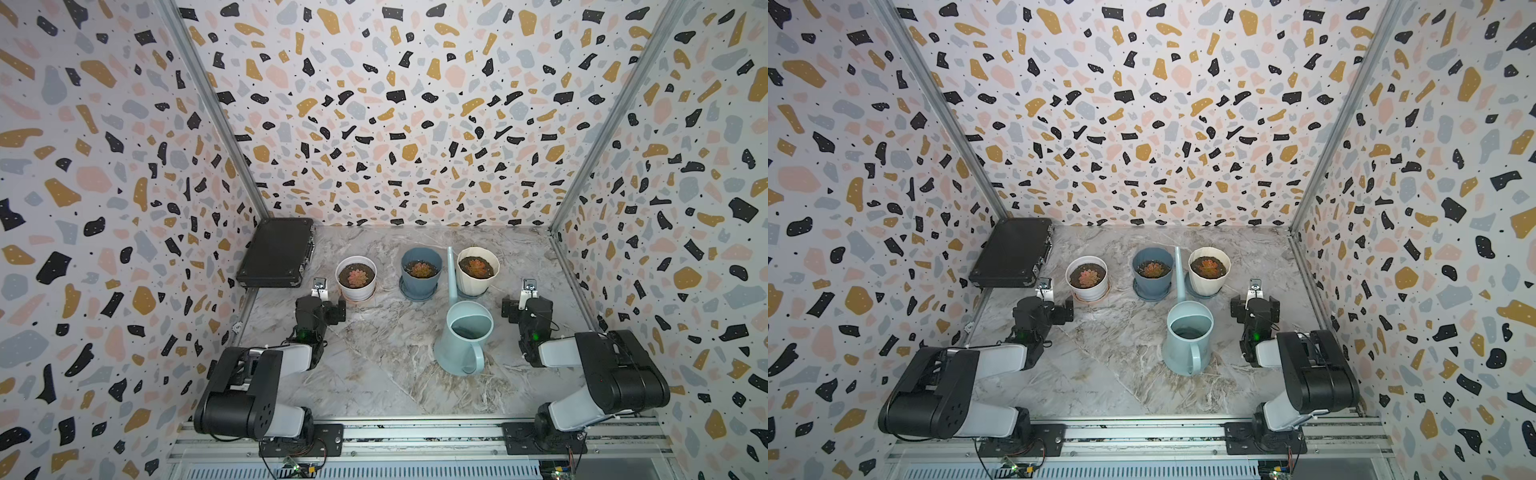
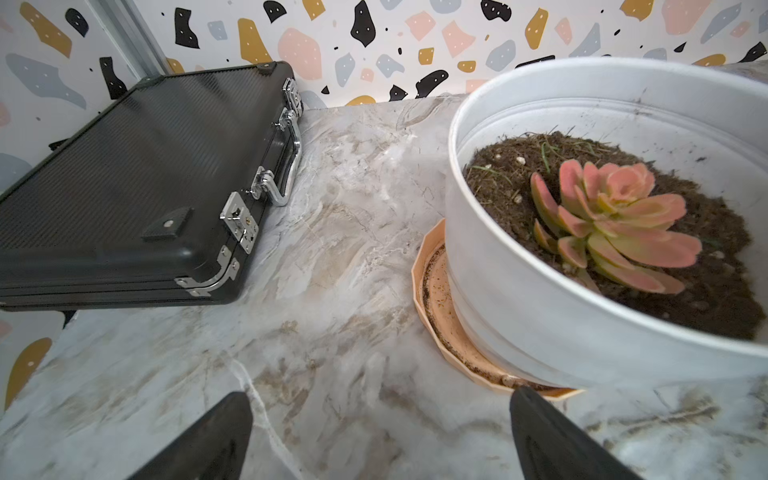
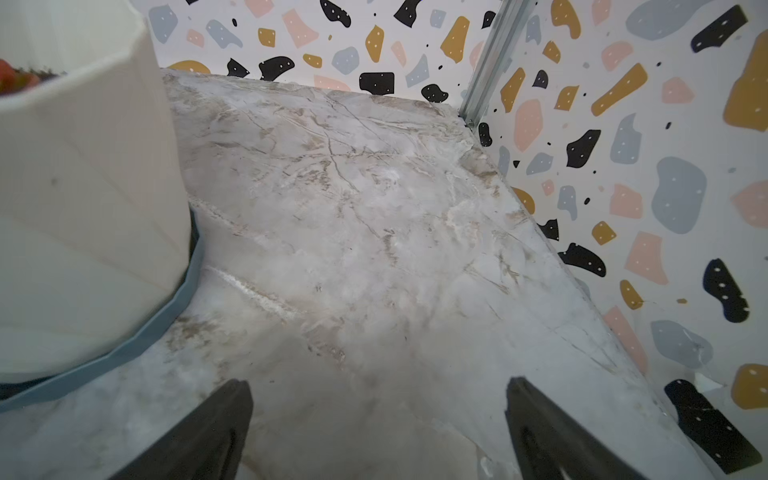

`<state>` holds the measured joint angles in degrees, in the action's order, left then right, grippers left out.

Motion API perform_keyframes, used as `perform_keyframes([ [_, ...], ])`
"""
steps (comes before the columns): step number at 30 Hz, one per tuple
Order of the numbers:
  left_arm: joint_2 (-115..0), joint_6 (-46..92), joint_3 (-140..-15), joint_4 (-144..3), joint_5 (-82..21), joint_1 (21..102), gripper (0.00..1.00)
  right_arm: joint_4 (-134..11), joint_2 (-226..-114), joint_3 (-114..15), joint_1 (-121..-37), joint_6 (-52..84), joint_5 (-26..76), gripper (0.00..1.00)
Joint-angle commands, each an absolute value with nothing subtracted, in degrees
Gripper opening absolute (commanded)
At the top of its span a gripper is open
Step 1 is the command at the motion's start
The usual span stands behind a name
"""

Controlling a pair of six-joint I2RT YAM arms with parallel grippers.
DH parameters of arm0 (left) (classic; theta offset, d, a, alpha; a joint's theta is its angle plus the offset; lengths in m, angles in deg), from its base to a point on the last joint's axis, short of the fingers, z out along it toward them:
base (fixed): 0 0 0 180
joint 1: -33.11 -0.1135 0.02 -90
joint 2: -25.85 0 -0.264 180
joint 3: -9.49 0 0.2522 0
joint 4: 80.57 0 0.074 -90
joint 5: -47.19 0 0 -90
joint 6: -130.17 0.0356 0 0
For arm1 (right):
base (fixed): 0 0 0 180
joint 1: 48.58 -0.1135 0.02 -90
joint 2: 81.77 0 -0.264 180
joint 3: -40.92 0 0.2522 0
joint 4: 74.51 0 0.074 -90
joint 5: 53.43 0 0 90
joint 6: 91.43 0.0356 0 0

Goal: Water the succulent around the soil edge
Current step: Pick up the watering can from the center of the board.

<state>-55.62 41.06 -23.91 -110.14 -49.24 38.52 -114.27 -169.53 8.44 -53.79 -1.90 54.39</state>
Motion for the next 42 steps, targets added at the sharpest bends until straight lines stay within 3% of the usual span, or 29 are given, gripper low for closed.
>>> perform_keyframes([
  [1, -55.09, 41.60, -23.78, -111.37, -48.65, 38.39, 0.99, -114.46, -168.87, 8.09, -53.72, -1.66, 55.20, 1.00],
  [42, -55.72, 41.56, -23.98, -112.07, -48.78, 38.41, 0.99, -112.31, -168.54, 7.43, -53.00, -1.11, 53.56, 1.00],
])
